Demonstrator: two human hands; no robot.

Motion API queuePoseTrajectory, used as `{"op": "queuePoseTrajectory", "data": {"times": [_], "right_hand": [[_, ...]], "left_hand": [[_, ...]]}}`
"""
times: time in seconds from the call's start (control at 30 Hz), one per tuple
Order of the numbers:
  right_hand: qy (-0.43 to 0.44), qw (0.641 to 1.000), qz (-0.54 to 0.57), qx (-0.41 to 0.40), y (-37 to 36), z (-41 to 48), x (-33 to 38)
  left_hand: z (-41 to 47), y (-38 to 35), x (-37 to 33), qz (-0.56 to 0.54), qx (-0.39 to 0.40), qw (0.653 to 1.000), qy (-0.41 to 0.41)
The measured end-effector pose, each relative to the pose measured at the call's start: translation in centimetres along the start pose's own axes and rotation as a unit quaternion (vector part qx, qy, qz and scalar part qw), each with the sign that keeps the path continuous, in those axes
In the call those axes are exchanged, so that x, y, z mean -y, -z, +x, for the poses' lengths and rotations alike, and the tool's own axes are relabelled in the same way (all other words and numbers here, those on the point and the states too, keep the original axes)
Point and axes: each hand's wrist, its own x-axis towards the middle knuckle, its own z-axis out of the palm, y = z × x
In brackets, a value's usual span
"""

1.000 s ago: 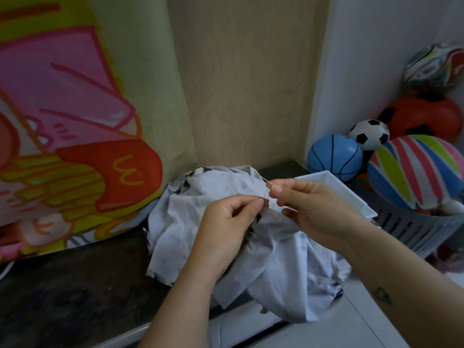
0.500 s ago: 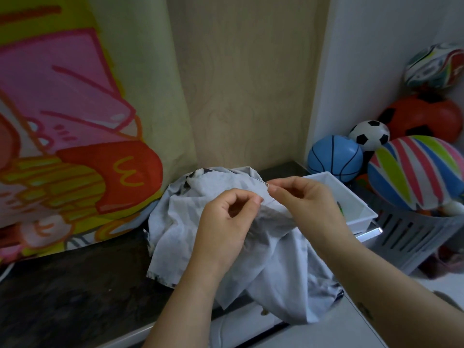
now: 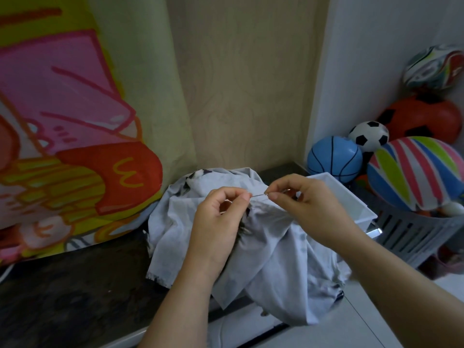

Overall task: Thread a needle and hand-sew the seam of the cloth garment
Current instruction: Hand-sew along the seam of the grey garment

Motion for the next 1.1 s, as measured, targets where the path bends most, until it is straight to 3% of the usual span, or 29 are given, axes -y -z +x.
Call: {"op": "queuePoseTrajectory", "data": {"times": [0.23, 0.53, 0.63, 0.8, 1.1], "right_hand": [[-0.016, 0.997, 0.053, 0.045, 0.4, 0.1, -0.2], [-0.035, 0.992, 0.092, 0.082, 0.8, 0.1, 0.0], [-0.044, 0.990, 0.097, 0.096, 1.0, 0.0, 0.1], [-0.065, 0.985, 0.129, 0.093, 1.2, -0.2, 0.4], [-0.103, 0.955, 0.274, 0.044, -0.8, -0.7, 1.5]], "left_hand": [[-0.4, -0.1, -1.2, -0.133, 0.053, 0.987, 0.078], [-0.2, -0.2, -1.1, -0.324, 0.133, 0.921, 0.169], [-0.2, -0.2, -1.1, -0.354, 0.123, 0.904, 0.206], [0.0, 0.0, -0.8, -0.337, 0.122, 0.908, 0.217], [-0.2, -0.7, 0.1, -0.238, 0.136, 0.947, 0.167]]}}
